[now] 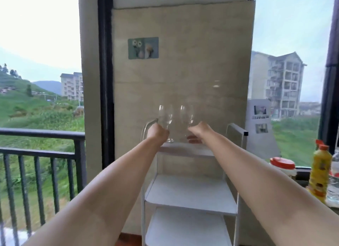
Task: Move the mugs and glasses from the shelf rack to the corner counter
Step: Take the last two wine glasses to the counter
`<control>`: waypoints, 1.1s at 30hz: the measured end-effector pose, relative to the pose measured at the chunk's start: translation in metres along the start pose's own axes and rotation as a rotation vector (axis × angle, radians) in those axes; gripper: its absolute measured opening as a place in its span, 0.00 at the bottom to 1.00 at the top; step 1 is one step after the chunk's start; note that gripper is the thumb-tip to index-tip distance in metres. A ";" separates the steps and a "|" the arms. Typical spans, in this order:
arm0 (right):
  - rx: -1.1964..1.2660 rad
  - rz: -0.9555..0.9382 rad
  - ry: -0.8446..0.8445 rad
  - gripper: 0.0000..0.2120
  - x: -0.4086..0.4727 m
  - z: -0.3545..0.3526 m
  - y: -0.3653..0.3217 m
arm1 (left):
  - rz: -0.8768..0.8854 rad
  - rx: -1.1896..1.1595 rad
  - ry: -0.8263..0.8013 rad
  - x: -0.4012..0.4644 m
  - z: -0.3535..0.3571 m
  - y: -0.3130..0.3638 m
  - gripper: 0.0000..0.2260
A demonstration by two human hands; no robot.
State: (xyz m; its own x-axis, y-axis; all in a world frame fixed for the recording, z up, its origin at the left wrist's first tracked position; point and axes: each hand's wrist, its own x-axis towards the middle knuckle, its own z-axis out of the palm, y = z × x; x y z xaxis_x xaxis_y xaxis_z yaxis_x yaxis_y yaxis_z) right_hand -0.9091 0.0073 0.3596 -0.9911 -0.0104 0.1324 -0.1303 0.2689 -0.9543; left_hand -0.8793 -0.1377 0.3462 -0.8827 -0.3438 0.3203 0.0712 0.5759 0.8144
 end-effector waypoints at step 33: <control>0.027 -0.074 0.125 0.12 -0.181 -0.022 -0.004 | 0.165 -0.147 -0.125 -0.133 -0.061 0.002 0.12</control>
State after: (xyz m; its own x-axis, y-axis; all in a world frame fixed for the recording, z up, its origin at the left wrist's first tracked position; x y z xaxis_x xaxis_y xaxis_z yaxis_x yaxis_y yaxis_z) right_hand -0.7284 0.0291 0.3450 -0.9682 0.0909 0.2331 -0.2049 0.2463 -0.9473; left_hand -0.7335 -0.1357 0.3349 -0.9036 -0.1541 0.3996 0.2776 0.4998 0.8204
